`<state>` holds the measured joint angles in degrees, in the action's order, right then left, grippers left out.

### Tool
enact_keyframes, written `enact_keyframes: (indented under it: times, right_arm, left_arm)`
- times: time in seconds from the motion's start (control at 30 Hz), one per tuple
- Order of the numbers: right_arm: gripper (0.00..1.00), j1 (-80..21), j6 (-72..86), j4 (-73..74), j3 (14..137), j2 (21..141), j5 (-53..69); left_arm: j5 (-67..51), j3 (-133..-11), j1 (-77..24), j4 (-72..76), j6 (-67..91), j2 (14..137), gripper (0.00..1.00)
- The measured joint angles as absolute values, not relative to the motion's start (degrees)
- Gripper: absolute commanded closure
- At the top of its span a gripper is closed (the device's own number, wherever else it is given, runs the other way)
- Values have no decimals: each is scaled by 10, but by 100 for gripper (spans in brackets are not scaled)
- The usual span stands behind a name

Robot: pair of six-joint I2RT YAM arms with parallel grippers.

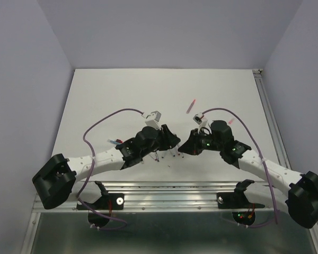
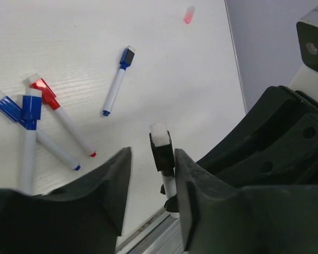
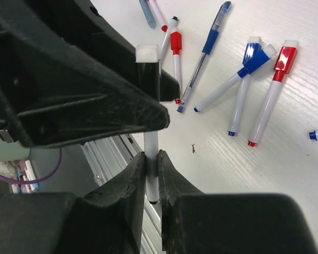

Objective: Open the pen caps

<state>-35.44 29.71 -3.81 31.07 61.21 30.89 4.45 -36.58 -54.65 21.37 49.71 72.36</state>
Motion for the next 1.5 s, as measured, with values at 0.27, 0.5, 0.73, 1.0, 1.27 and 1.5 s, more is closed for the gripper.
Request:
enact_keyframes:
  times: [0.27, 0.5, 0.73, 1.0, 1.27, 1.5]
  right_arm:
    - [94, -357, 303, -47, 301, 595, 312]
    - [60, -358, 303, -48, 301, 595, 316]
    - [71, -362, 306, -57, 302, 603, 321]
    - [99, -377, 343, -103, 292, 632, 309]
    - [99, -570, 436, -195, 218, 619, 197]
    - [99, -696, 515, -192, 167, 606, 152]
  left_arm:
    - [30, -376, -552, 224, 510, 724, 100]
    - [36, -376, -556, 224, 515, 724, 100]
    - [52, -376, -569, 224, 531, 724, 100]
    - [80, -383, -567, 212, 529, 723, 100]
    - [84, -506, -425, 157, 452, 765, 100]
    - [127, -581, -299, 176, 400, 786, 100]
